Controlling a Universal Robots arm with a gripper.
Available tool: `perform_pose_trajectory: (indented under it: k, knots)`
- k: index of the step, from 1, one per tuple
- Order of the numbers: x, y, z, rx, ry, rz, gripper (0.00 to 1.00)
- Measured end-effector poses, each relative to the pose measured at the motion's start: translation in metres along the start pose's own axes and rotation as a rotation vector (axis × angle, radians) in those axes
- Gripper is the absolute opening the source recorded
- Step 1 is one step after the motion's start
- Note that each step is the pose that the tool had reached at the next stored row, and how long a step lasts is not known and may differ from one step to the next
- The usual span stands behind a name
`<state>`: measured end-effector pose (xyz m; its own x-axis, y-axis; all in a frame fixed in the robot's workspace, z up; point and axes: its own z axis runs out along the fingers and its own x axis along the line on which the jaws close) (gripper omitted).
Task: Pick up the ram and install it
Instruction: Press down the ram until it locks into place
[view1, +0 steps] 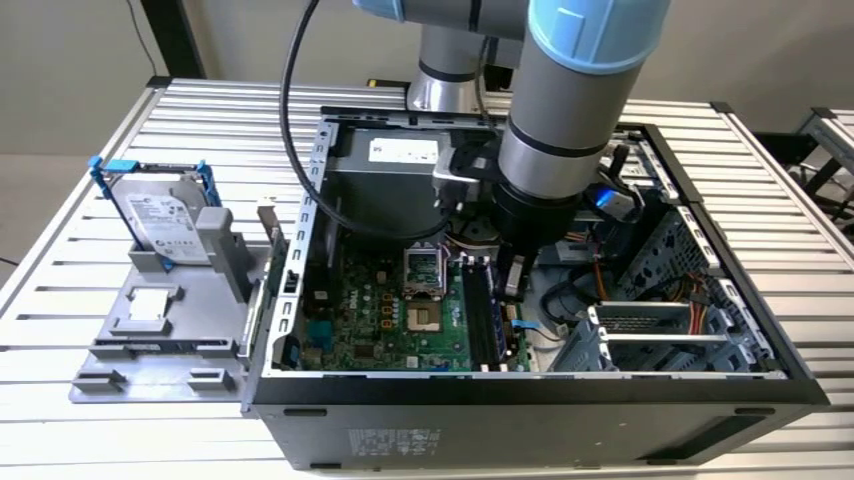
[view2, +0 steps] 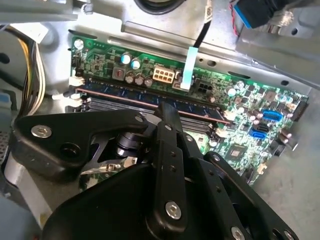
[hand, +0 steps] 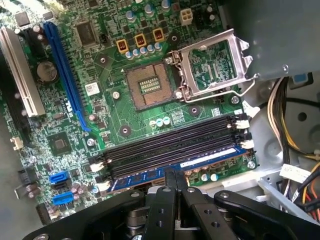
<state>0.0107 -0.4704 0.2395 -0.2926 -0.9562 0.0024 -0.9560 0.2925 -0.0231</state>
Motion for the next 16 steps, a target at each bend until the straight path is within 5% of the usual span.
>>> perform_pose_trajectory:
  k: [16]
  knots:
    - [-0.0030,0.0011,0.0036,0.0005,-0.0044,-0.181,0.00]
